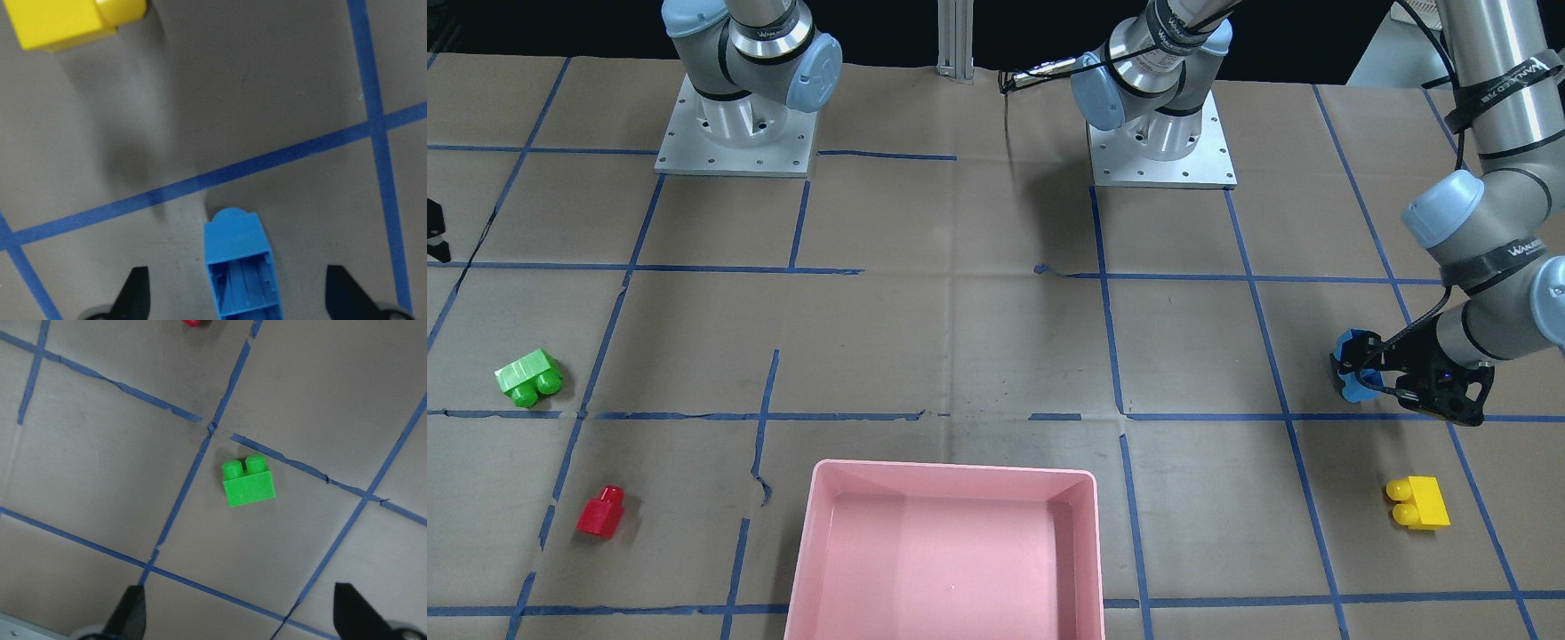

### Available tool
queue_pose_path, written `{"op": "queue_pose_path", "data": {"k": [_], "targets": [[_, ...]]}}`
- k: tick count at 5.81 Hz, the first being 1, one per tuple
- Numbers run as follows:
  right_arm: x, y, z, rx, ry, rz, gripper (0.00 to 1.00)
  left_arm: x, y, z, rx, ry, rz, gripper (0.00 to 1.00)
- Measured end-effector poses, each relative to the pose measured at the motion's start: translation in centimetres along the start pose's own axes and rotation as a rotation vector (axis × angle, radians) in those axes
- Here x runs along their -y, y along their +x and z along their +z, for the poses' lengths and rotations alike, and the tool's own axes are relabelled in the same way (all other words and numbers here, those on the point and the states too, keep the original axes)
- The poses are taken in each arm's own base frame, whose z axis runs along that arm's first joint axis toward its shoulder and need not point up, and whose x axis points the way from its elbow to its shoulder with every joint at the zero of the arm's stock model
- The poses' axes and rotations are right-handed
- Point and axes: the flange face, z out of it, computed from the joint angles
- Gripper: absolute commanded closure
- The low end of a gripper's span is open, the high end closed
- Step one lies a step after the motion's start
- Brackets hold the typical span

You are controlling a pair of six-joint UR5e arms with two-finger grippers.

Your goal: Put all blocks into box

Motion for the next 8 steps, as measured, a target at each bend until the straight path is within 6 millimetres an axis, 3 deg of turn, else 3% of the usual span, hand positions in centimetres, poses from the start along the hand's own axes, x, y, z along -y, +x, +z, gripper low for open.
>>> {"op": "queue_pose_path", "data": {"k": [1, 3, 4, 5, 6, 7, 8], "targets": [[0.0, 2.2, 1.7, 0.001, -0.005, -0.118, 0.00, -0.1, -0.1, 0.4, 0.005, -0.017, 0.000, 1.00], [1.8, 4.4, 7.1, 0.044, 0.000, -0.188, 0.00, 0.3, 0.0, -0.4, -0.004, -0.030, -0.008, 1.00], [2.8, 4.6, 10.9, 0.058, 0.022, -0.192, 0.00, 2.0, 0.8, -3.1, -0.009, -0.038, -0.014, 1.00], [3.5, 4.6, 15.0, 0.051, 0.041, -0.191, 0.00, 5.0, 2.5, -7.6, -0.019, -0.038, -0.022, 1.00], [3.8, 4.2, 18.4, 0.057, 0.042, -0.192, 0.00, 8.4, 5.1, -12.0, -0.036, -0.014, -0.064, 1.00], [3.8, 3.8, 20.9, 0.068, 0.038, -0.194, 0.00, 12.0, 9.0, -15.0, -0.042, 0.023, -0.123, 1.00], [3.9, 3.4, 22.7, 0.068, 0.038, -0.197, 0.00, 16.0, 14.3, -17.2, -0.029, 0.064, -0.181, 1.00]]}}
